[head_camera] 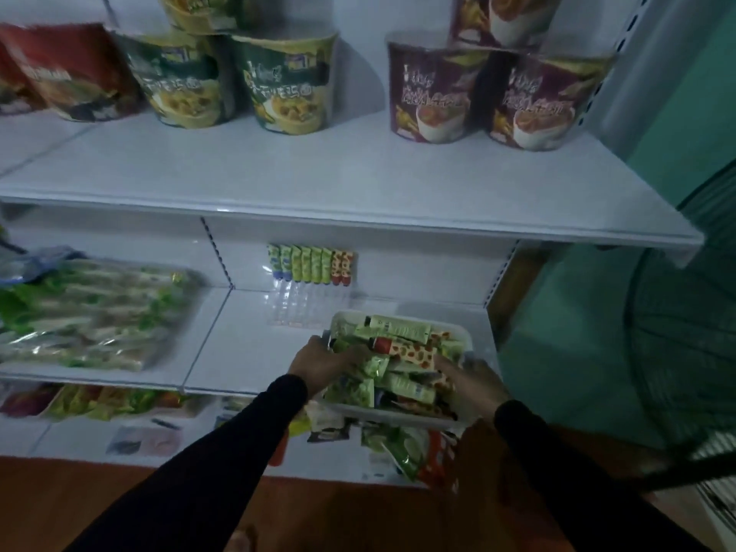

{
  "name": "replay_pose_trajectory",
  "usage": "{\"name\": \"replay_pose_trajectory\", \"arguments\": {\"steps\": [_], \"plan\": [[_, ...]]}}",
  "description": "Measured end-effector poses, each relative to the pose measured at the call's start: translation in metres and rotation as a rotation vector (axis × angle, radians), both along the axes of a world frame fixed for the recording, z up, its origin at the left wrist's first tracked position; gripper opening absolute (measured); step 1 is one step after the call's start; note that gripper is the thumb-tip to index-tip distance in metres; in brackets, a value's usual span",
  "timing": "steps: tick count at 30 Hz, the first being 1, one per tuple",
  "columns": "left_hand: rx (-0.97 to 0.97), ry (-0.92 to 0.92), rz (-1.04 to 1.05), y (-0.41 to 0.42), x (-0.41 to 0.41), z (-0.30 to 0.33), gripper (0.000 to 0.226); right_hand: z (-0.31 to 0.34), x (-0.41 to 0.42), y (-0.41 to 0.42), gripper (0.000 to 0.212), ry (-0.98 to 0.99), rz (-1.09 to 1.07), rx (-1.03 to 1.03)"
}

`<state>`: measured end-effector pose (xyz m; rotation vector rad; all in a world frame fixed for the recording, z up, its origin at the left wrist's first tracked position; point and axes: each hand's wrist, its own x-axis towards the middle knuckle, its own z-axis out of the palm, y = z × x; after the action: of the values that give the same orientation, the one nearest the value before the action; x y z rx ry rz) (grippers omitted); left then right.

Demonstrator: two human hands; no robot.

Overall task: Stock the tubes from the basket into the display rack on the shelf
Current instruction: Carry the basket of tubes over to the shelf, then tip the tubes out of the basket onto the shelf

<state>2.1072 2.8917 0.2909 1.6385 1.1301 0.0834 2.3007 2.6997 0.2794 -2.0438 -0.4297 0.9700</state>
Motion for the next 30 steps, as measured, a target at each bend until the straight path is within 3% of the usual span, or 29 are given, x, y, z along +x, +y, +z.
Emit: {"name": "replay_pose_trajectory", "arguments": {"steps": [3, 9, 18, 23, 30], "plan": [[-0.024, -0.024, -0.066, 0.027, 0.037, -0.015, 0.116, -0.015, 0.022, 0.015, 0.093, -0.049, -0.091, -0.033], [-0.054, -0.087, -0.189, 0.065, 0.099, -0.050, 0.109, -0.050, 0.059, 0.033, 0.089, -0.077, -0.232, -0.018], [-0.002, -0.226, -0.277, 0.074, 0.150, -0.084, 0.028, -0.087, 0.110, 0.055, 0.101, -0.295, -0.223, -0.132], [0.066, -0.209, -0.370, 0.075, 0.156, -0.098, 0.031, -0.104, 0.117, 0.055, 0.091, -0.390, -0.249, -0.132], [0.190, -0.294, -0.349, 0.060, 0.145, -0.108, 0.030, -0.111, 0.111, 0.049, 0.081, -0.482, -0.246, -0.107]]}}
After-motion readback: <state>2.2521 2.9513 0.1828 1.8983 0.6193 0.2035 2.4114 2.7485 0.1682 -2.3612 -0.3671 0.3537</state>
